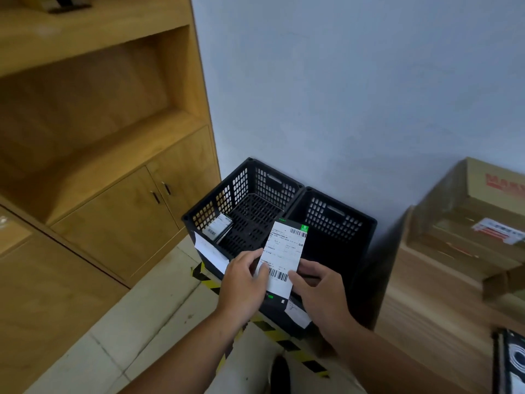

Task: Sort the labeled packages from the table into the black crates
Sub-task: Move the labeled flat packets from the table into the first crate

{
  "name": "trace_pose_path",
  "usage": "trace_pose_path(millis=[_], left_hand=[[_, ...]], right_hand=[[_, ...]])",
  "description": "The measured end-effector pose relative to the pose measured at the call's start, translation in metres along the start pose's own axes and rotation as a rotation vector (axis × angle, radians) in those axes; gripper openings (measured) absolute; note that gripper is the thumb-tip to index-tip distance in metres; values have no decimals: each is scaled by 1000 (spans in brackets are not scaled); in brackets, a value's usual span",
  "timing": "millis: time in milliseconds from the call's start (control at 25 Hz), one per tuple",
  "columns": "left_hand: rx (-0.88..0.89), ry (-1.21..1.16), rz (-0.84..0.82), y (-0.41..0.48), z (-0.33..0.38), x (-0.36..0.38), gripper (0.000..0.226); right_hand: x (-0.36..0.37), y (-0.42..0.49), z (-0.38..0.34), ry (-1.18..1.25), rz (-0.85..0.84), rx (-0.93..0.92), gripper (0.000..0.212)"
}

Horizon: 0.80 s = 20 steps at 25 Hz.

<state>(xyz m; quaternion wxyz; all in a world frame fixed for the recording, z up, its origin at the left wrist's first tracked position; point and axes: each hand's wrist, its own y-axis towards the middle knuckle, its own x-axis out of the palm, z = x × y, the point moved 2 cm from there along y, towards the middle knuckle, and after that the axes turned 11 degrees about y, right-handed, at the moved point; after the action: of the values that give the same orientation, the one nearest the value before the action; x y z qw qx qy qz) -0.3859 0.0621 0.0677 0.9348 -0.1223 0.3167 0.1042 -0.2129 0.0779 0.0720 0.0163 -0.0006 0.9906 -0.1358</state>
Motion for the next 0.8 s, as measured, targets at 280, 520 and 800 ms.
trace_pose_path(millis=[280,520,800], left_hand=[[-52,53,15,84,-28,-26,36],[-80,126,1,154,-35,-49,36],[-53,159,-87,229,-46,-73,38]], right_hand=[[58,85,2,-70,-53,9,28],[100,153,-8,-86,-75,42,28],[142,212,-17,-85,-6,59,27]])
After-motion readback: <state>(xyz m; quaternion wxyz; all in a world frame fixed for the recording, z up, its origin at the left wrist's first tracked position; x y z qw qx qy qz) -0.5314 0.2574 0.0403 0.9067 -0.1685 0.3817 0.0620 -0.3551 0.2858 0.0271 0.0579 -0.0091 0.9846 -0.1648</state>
